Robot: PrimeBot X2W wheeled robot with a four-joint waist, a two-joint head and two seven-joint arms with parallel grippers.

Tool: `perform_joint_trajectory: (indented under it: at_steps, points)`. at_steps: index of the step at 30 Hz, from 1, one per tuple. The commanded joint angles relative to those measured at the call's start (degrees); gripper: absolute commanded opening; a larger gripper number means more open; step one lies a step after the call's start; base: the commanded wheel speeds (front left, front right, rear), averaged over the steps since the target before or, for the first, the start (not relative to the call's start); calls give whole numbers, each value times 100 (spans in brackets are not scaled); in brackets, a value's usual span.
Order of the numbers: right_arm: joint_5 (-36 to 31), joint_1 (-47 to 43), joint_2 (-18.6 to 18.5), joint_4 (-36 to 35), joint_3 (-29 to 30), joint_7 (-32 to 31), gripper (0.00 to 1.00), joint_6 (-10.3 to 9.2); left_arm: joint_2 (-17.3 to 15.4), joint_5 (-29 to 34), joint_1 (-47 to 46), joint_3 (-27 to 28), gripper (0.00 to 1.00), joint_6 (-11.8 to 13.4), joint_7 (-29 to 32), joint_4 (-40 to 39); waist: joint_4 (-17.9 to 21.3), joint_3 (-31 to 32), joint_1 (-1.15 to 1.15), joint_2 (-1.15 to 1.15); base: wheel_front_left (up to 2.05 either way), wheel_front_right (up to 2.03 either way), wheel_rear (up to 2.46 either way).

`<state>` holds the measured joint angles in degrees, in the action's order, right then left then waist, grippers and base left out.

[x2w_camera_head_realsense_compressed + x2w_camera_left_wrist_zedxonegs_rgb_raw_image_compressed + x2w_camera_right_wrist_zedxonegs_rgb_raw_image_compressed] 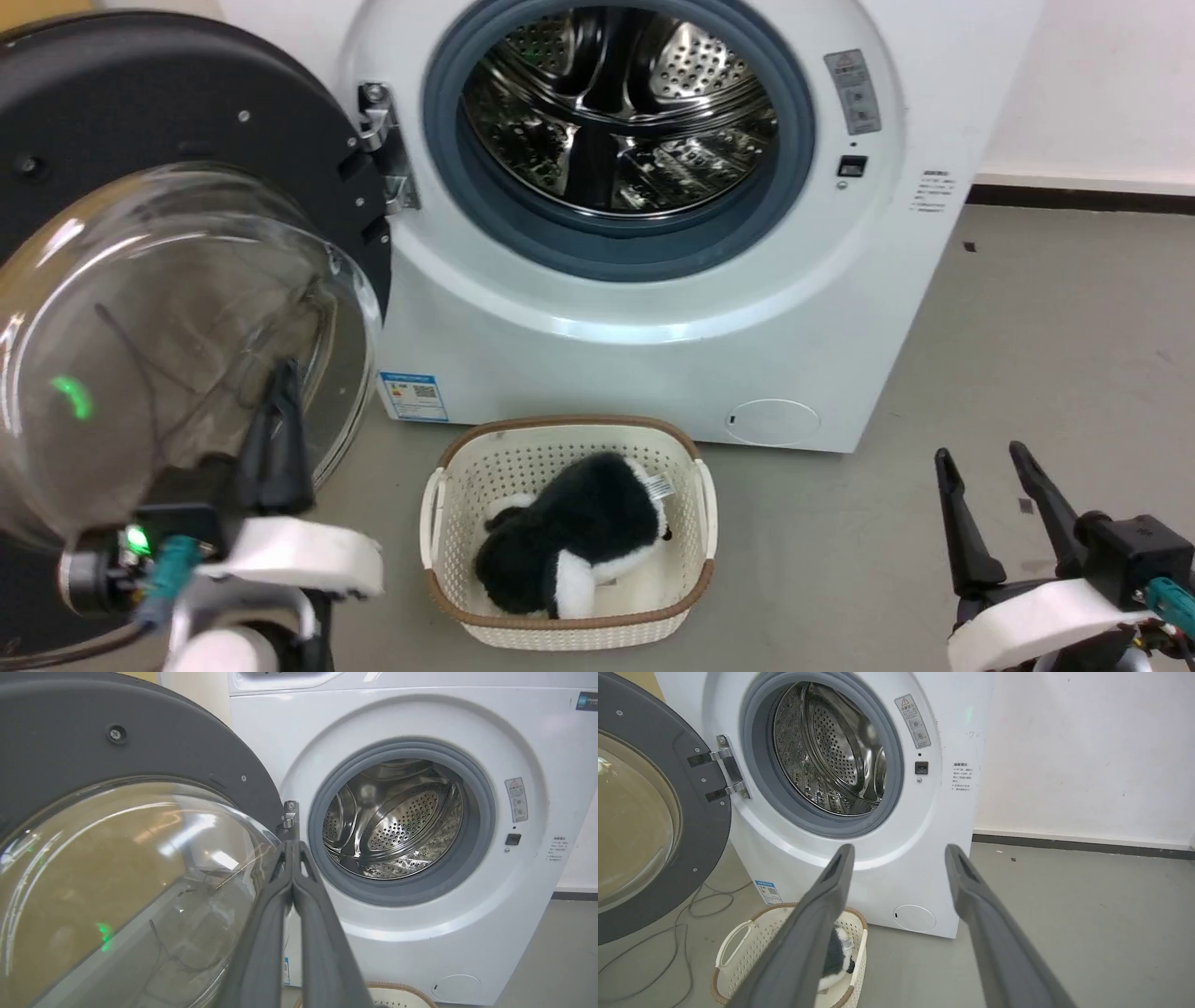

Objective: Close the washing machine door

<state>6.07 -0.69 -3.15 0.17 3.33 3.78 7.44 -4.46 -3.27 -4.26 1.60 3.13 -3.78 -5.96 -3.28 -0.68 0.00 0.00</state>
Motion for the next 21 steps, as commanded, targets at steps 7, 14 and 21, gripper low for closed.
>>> perform_joint_trajectory:
  at_steps: [7, 14, 21]
  points:
    - [196, -41, 9, 2, 124, 132, 100, 2, -24, -498, -527, 474, 0, -284, -132, -189, -271, -32, 0, 0, 0, 0, 0]
    - [315, -38, 11, 33, 225, 216, 100, 2, -151, -1098, -1066, 780, 0, -472, -177, -24, -593, -81, 0, 0, 0, 0, 0]
    - [418, 19, 12, 51, 344, 300, 100, 2, -501, -1709, -1674, 1150, 0, -508, -9, 308, -882, -213, 0, 0, 0, 0, 0]
